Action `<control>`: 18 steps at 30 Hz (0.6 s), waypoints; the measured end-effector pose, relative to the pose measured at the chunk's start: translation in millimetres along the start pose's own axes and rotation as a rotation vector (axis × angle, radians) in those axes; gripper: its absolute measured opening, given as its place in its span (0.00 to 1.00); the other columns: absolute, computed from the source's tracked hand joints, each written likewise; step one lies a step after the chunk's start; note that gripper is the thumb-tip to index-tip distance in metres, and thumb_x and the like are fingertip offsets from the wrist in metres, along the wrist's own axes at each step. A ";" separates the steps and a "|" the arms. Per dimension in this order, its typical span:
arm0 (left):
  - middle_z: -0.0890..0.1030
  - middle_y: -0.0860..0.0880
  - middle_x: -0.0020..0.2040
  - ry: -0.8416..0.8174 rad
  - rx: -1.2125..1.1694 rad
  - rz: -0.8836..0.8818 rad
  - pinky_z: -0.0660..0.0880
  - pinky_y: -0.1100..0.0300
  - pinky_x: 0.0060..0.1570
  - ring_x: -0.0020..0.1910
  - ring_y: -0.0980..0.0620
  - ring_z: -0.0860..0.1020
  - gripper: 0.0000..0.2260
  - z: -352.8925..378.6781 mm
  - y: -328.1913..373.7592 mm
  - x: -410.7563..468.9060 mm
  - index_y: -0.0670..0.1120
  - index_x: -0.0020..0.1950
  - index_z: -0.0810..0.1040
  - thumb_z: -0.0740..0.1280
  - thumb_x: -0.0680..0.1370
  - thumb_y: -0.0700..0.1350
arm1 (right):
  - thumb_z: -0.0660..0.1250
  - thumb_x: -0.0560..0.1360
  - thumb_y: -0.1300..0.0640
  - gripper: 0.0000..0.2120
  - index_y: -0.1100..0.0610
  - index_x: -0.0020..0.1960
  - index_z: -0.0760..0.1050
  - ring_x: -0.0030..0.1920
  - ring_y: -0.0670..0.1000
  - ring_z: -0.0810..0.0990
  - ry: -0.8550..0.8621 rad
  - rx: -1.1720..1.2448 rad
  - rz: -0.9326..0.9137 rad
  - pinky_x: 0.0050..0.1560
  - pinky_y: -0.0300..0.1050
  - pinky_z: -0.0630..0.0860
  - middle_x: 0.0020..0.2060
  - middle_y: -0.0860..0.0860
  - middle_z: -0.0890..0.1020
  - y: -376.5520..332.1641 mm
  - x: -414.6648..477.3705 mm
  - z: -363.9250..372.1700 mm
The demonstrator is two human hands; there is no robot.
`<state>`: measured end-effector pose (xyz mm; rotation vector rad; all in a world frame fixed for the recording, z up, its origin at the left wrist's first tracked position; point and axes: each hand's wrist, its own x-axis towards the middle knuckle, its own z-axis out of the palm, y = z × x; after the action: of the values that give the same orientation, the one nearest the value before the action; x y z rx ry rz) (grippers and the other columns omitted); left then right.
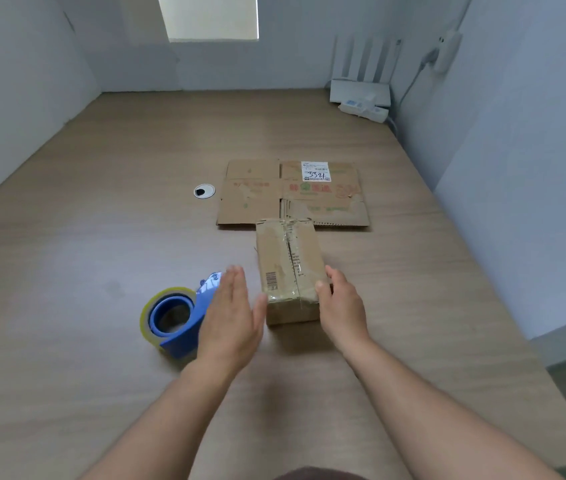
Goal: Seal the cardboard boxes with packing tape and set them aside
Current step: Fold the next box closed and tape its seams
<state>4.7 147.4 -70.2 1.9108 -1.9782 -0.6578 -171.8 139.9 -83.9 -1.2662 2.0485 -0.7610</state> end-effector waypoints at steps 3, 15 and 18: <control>0.54 0.45 0.79 -0.159 -0.287 -0.073 0.56 0.52 0.74 0.76 0.46 0.56 0.29 20.9 29.9 2.5 0.43 0.79 0.46 0.50 0.83 0.56 | 0.54 0.81 0.45 0.23 0.54 0.73 0.64 0.67 0.55 0.70 -0.051 -0.083 -0.002 0.63 0.47 0.67 0.68 0.54 0.72 -7.7 -4.4 2.0; 0.57 0.47 0.78 -0.335 -0.486 -0.324 0.57 0.48 0.74 0.74 0.43 0.61 0.28 19.4 14.4 26.1 0.54 0.79 0.44 0.47 0.82 0.61 | 0.56 0.81 0.52 0.12 0.57 0.48 0.74 0.52 0.58 0.76 -0.218 -0.122 -0.076 0.50 0.48 0.71 0.51 0.57 0.80 -5.8 31.0 -26.5; 0.64 0.44 0.75 -0.431 -0.268 -0.129 0.65 0.52 0.68 0.69 0.42 0.70 0.32 6.3 11.3 28.8 0.58 0.75 0.31 0.49 0.81 0.62 | 0.65 0.74 0.38 0.36 0.48 0.76 0.55 0.62 0.57 0.75 -0.420 -0.202 -0.197 0.62 0.52 0.72 0.65 0.54 0.75 -12.4 28.1 -39.3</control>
<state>-9.9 119.5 -72.2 1.8538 -1.8804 -1.3946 -204.1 115.6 -54.6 -1.6042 1.7065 -0.3348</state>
